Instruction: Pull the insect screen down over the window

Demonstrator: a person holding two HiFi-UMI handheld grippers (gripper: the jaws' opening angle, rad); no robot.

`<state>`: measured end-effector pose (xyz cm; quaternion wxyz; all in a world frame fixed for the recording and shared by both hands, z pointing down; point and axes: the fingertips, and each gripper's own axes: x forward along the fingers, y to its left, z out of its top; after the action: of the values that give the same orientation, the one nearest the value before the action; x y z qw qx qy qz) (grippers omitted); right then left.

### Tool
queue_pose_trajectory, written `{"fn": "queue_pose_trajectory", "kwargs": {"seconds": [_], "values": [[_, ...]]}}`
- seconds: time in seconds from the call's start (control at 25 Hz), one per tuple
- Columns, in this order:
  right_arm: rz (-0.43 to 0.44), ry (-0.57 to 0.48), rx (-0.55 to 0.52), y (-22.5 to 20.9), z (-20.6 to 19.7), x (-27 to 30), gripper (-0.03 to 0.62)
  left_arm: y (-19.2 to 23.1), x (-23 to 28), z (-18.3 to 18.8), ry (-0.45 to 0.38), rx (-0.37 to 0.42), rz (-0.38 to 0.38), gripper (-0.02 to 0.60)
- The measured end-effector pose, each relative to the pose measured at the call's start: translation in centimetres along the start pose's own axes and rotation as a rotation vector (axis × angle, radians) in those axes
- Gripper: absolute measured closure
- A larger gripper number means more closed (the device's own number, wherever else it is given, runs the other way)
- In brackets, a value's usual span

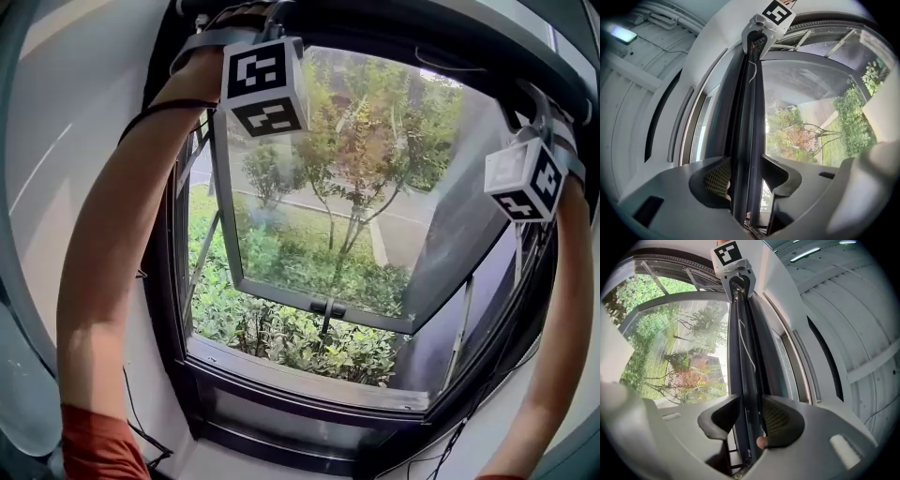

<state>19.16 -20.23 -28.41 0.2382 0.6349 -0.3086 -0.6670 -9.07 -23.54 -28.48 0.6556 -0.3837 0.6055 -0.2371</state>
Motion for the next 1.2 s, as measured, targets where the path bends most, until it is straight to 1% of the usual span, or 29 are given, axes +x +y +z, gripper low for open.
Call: {"fn": "queue_pose_trajectory", "kwargs": {"seconds": [0.08,0.16,0.32,0.44,0.56,0.64,0.88,1.08,1.2], "values": [[0.004,0.013,-0.002,0.1,-0.3,0.3,0.453,-0.3,0.5,-0.8,0.027,0.006,-0.019,0.405],[0.006,0.024,-0.002,0.1,-0.5,0.7,0.453,-0.4,1.1,-1.4,0.045,0.015,-0.023,0.404],[0.006,0.042,-0.028,0.3,-0.9,1.1,0.451,-0.3,1.2,-1.5,0.051,0.051,0.010,0.403],[0.008,0.052,-0.048,0.4,-1.0,1.3,0.451,-0.6,1.3,-1.7,0.062,0.078,0.014,0.403],[0.020,0.070,-0.075,0.4,-0.9,1.3,0.451,-0.8,1.2,-1.7,0.062,0.078,-0.015,0.399],[0.028,0.072,-0.067,0.5,-0.9,0.9,0.451,-1.0,0.8,-1.7,0.061,0.087,-0.026,0.399],[0.032,0.052,-0.042,0.9,-0.9,0.3,0.451,-1.4,0.4,-1.6,0.062,0.085,-0.025,0.399],[0.067,0.039,-0.041,1.4,-0.7,-0.6,0.453,-1.8,-0.6,-1.7,0.056,0.091,-0.037,0.399],[0.092,0.033,-0.027,1.9,-0.7,-1.3,0.453,-2.3,-1.0,-1.5,0.044,0.069,-0.044,0.399]]}}
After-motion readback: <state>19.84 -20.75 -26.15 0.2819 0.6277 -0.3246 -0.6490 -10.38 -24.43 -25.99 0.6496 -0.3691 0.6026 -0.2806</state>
